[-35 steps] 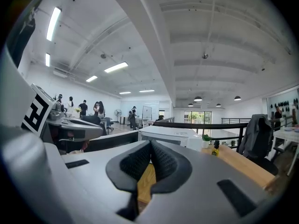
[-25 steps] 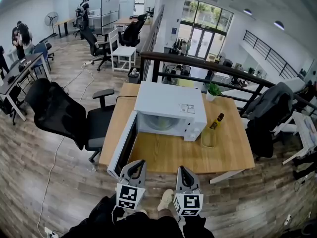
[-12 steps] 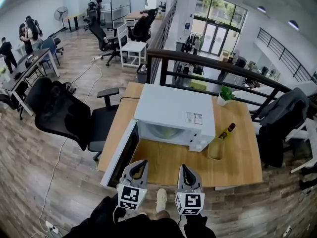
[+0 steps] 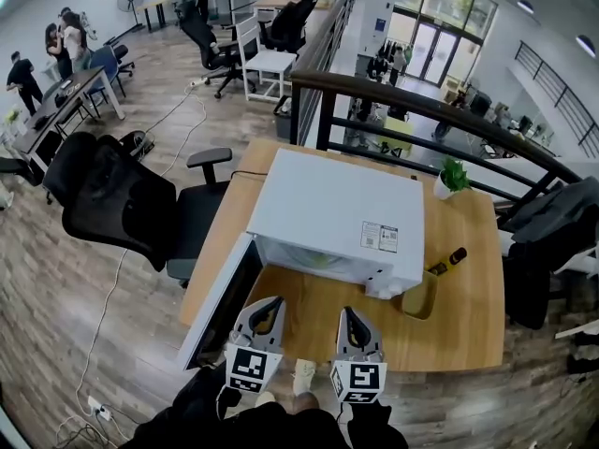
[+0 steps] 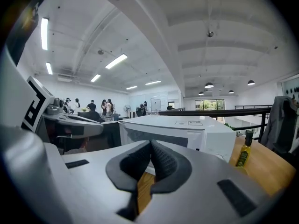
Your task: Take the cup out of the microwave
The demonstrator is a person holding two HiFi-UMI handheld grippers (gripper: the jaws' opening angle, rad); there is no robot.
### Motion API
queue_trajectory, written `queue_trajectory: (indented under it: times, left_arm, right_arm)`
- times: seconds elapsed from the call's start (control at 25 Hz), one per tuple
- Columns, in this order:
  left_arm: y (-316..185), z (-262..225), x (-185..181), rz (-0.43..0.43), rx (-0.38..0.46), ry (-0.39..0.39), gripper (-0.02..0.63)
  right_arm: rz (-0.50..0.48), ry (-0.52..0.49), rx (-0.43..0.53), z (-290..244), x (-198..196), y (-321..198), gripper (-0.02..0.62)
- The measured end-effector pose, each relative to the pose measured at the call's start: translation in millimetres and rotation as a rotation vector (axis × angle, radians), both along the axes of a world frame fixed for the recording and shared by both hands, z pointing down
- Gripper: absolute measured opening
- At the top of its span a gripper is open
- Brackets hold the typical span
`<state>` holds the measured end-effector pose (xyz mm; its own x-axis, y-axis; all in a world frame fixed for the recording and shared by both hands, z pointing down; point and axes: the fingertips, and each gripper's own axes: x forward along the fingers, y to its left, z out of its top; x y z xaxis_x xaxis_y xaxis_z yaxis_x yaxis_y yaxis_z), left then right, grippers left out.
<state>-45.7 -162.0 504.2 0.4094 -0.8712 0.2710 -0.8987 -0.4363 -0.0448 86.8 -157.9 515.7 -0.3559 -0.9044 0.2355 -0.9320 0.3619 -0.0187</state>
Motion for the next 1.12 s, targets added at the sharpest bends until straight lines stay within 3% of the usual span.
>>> queue_trajectory:
  times: [0.6, 1.12]
  left_arm:
    - [-73.3, 46.3, 3.8, -0.027, -0.054, 0.0, 0.025]
    - [-107.6, 69.3, -0.9, -0.056, -0.079, 0.011, 0.025]
  right_arm:
    - [-0.061, -0.018, -0.059, 51.1, -11.5, -78.1, 0.015]
    - [-0.07, -0.012, -0.082, 83.1, -19.6, -124.2, 0.017]
